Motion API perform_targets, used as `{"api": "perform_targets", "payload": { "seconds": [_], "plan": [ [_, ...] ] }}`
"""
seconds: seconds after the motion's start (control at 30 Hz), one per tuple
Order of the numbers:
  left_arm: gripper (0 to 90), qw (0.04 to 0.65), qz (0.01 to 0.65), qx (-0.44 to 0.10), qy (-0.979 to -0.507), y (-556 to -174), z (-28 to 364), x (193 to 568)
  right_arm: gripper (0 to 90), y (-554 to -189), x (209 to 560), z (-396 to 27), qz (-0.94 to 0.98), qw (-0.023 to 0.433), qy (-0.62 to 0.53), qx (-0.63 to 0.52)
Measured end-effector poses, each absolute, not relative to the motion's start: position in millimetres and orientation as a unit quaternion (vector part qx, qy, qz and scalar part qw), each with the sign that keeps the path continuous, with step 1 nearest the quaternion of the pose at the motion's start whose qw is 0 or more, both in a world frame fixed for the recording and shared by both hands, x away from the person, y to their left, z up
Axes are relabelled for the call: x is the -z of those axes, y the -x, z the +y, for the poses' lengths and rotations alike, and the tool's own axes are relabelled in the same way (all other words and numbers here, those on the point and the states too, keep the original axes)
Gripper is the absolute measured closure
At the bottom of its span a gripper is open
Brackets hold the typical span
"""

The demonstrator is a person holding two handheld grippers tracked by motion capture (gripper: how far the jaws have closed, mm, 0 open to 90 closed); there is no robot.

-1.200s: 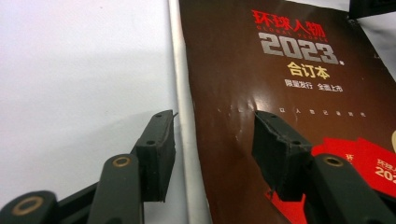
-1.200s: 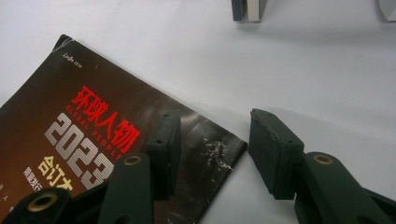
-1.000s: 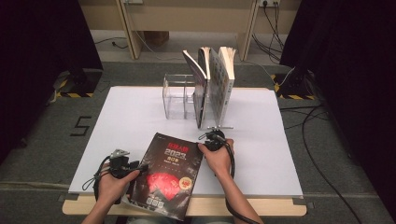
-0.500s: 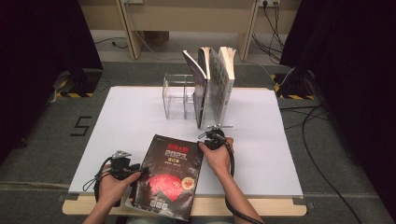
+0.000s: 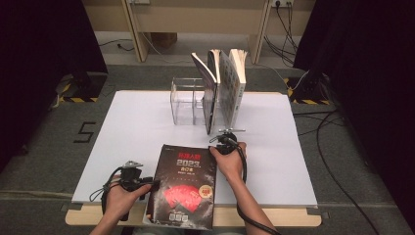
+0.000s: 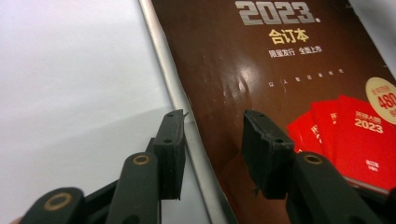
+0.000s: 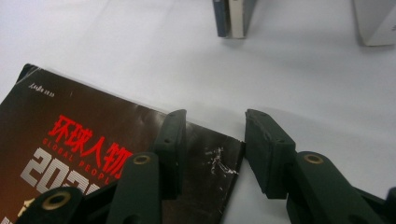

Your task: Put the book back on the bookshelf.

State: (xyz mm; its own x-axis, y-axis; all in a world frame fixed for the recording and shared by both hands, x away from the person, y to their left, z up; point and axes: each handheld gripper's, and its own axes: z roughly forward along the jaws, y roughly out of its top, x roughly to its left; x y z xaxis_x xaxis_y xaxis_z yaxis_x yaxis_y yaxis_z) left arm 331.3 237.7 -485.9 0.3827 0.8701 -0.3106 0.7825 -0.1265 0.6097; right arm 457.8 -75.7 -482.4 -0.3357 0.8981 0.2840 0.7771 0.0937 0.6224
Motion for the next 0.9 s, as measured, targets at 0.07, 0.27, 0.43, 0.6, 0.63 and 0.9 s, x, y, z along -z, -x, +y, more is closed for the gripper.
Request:
{"api": "perform_targets", "payload": {
  "seconds": [0.07, 0.27, 0.43, 0.6, 0.63, 0.9],
  "plan": [
    [58.9, 0.362, 0.551, -0.064, -0.749, -331.0, 236.8, 485.9, 58.6, -458.8, 482.9, -77.9, 0.733, 0.088, -0.57, -0.359],
    [60.7, 0.353, 0.547, -0.075, -0.755, -330.2, 234.7, 485.7, 57.2, -461.7, 483.3, -79.8, 0.736, 0.09, -0.566, -0.36],
    [64.1, 0.338, 0.54, -0.097, -0.765, -328.7, 230.7, 485.3, 60.9, -460.6, 484.9, -82.0, 0.739, 0.084, -0.56, -0.364],
    [66.0, 0.331, 0.539, -0.108, -0.766, -327.2, 227.6, 484.8, 60.8, -457.2, 485.5, -86.4, 0.733, 0.057, -0.563, -0.376],
    [66.1, 0.33, 0.54, -0.109, -0.766, -327.1, 227.1, 484.7, 60.8, -456.4, 485.7, -86.7, 0.731, 0.054, -0.566, -0.378],
    [66.4, 0.327, 0.541, -0.116, -0.766, -326.6, 225.2, 484.2, 61.9, -451.1, 485.3, -93.0, 0.717, 0.008, -0.58, -0.387]
  ]
}}
